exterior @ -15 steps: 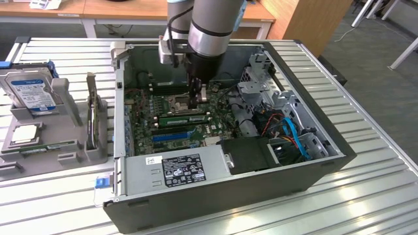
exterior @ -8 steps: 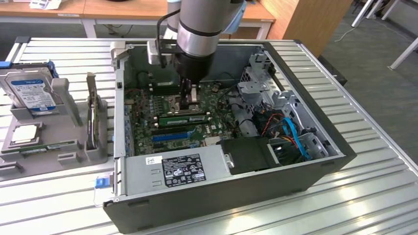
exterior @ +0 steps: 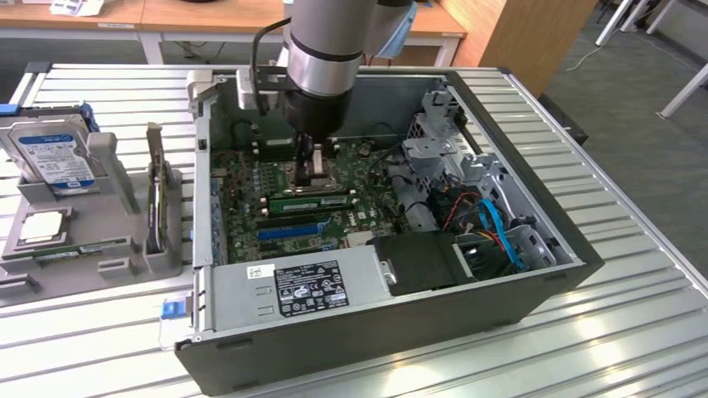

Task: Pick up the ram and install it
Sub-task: 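Press down the ram until it locks into place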

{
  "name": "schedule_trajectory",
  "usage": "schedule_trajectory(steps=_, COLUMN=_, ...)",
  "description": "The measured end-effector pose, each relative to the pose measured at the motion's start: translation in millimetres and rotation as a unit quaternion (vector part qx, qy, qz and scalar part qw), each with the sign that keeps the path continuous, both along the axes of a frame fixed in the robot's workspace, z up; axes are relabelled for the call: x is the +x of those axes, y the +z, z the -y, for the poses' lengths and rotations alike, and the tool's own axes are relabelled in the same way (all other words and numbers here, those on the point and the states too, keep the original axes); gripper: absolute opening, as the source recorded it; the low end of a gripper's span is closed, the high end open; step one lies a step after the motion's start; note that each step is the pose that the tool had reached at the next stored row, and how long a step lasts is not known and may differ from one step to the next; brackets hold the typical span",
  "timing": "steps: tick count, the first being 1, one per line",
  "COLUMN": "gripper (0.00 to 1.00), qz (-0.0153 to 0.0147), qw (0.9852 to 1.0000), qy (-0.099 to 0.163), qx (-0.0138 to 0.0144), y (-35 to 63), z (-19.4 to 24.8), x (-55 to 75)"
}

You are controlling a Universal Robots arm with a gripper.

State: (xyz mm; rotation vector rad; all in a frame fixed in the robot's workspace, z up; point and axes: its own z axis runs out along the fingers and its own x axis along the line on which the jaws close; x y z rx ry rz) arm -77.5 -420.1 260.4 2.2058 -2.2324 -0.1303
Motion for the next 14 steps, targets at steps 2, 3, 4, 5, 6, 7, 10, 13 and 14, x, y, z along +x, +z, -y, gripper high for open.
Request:
schedule_trajectory(steps=2, gripper=0.10, qz=0.0000, qw=1.0000, qy=0.000, qx=0.0000, y=0.0, z=0.0, x=-2.4)
schedule_trajectory(steps=3, gripper=0.10, qz=0.0000, qw=1.0000, qy=0.000, qx=0.0000, y=0.0, z=0.0, x=-2.5)
schedule_trajectory(steps=4, gripper=0.10, qz=0.0000, qw=1.0000, qy=0.000, qx=0.0000, y=0.0, z=0.0, x=-2.5)
schedule_trajectory(steps=5, gripper=0.10, qz=0.0000, qw=1.0000, qy=0.000, qx=0.0000, y=0.0, z=0.0, x=-2.5)
schedule_trajectory(steps=6, gripper=0.10, qz=0.0000, qw=1.0000, qy=0.000, qx=0.0000, y=0.0, z=0.0, x=-2.5)
schedule_trajectory(steps=7, gripper=0.10, qz=0.0000, qw=1.0000, qy=0.000, qx=0.0000, y=0.0, z=0.0, x=-2.5)
schedule_trajectory(steps=10, gripper=0.10, qz=0.0000, qw=1.0000, qy=0.000, qx=0.0000, y=-1.2, z=0.1, x=-2.6)
schedule_trajectory(steps=13, gripper=0.10, qz=0.0000, qw=1.0000, qy=0.000, qx=0.0000, y=-3.2, z=0.0, x=-2.7)
schedule_trajectory(steps=14, gripper=0.10, qz=0.0000, qw=1.0000, qy=0.000, qx=0.0000, y=-4.0, z=0.0, x=-2.8)
